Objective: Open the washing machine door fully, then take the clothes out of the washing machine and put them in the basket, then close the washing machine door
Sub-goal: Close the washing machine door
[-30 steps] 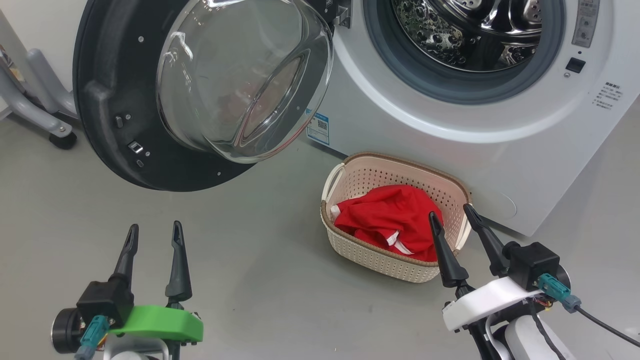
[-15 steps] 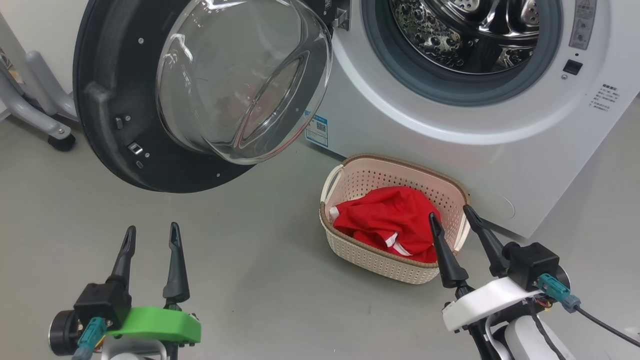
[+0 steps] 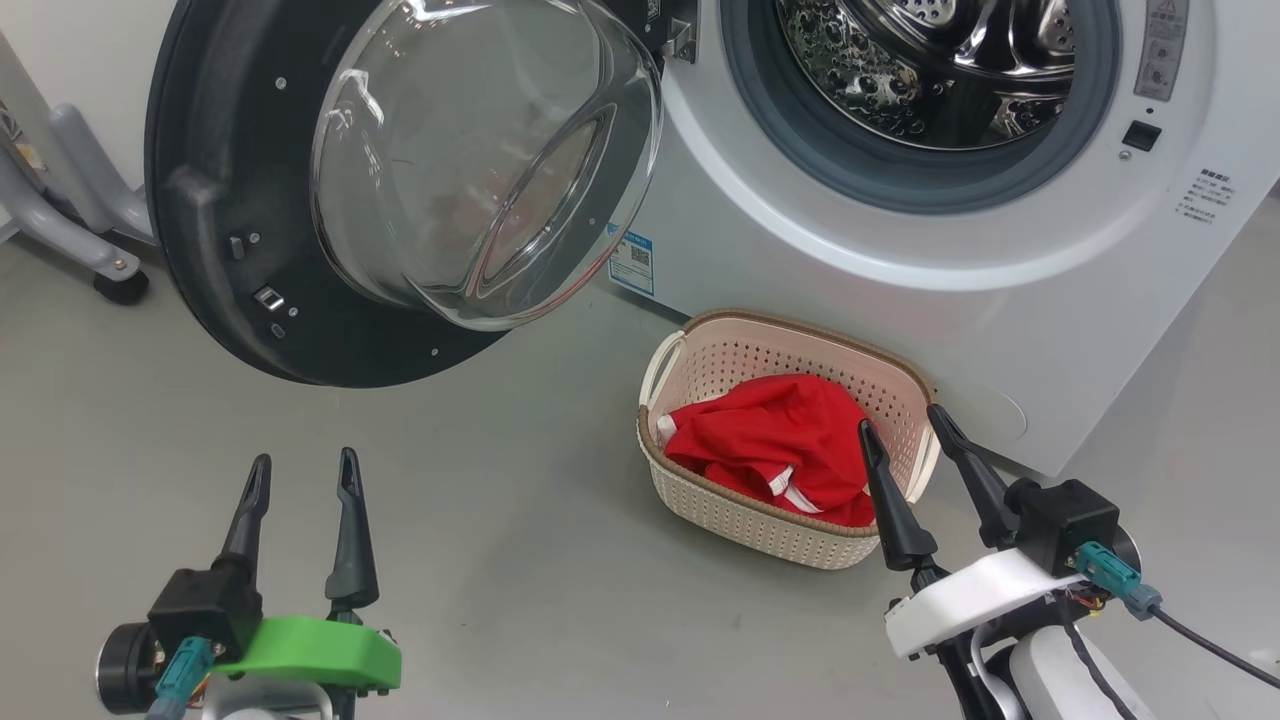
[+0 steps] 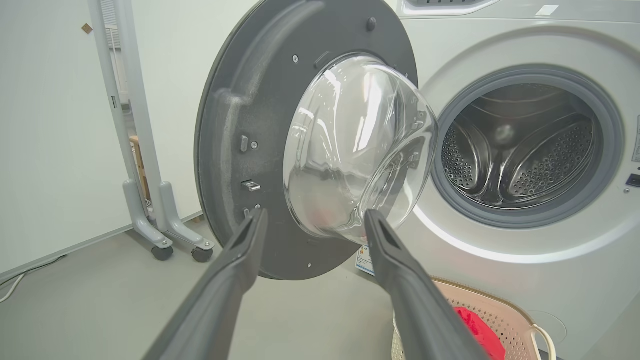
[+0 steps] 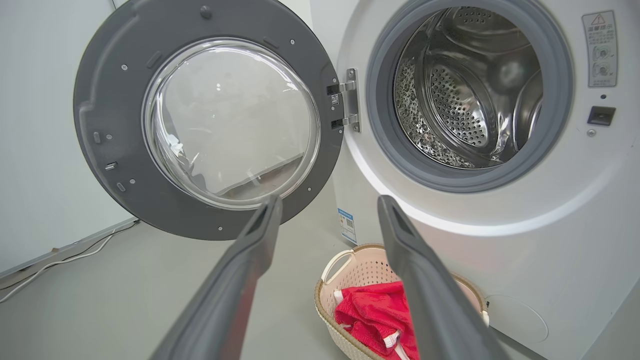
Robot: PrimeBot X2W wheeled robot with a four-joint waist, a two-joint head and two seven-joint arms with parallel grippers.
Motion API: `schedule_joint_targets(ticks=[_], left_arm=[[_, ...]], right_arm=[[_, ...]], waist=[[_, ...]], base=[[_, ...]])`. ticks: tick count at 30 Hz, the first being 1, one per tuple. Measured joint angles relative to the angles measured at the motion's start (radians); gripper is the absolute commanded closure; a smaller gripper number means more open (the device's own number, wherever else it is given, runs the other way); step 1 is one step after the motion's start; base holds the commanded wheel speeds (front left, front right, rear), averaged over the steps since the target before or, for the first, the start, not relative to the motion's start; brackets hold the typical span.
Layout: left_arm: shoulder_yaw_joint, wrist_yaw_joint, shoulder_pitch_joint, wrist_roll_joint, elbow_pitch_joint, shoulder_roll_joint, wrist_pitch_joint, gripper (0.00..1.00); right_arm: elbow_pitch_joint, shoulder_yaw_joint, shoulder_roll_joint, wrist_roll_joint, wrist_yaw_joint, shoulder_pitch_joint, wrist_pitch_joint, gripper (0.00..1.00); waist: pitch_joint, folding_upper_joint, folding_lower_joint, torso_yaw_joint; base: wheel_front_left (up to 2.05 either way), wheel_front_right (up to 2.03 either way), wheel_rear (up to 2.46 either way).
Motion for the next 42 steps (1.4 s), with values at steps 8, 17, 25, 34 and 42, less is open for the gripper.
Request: schedule_joint_targets(ticks=[8,17,25,34,42], left_arm=[[0.0,0.0,0.0,0.003,0.0,0.0,0.0,0.0],[0.002,0.0,0.001,0.0,-0.001,0.0,0.0,1.0],[0.04,0.0,-0.002,-0.013,-0.046,-0.001,0.0,1.0],[0.101,-0.009,-0.1,0.044,-0.159,0.098,-0.002,1.0],[0.238,-0.01,-0.256,0.056,-0.215,0.251,-0.002,1.0]], right_arm=[[0.0,-0.002,0.0,0.0,0.0,0.0,0.0,0.0],[-0.016,-0.006,-0.008,-0.001,-0.001,0.0,0.0,0.0],[-0.04,0.002,-0.015,-0.004,-0.001,-0.001,0.003,0.0],[-0.066,0.007,-0.046,-0.022,-0.001,-0.043,0.028,0.0],[-0.077,0.007,-0.075,-0.029,-0.001,-0.064,0.045,0.0]], waist=[[0.003,0.0,0.0,-0.001],[0.027,0.0,0.0,0.002],[0.08,0.0,0.0,0.001],[0.161,0.0,0.0001,-0.018],[0.222,0.0,0.0001,-0.052]], base=[[0.0,0.0,0.0],[0.0,0.0,0.0],[0.0,0.0,0.0],[0.0,0.0,0.0],[0.0,0.0,0.0]])
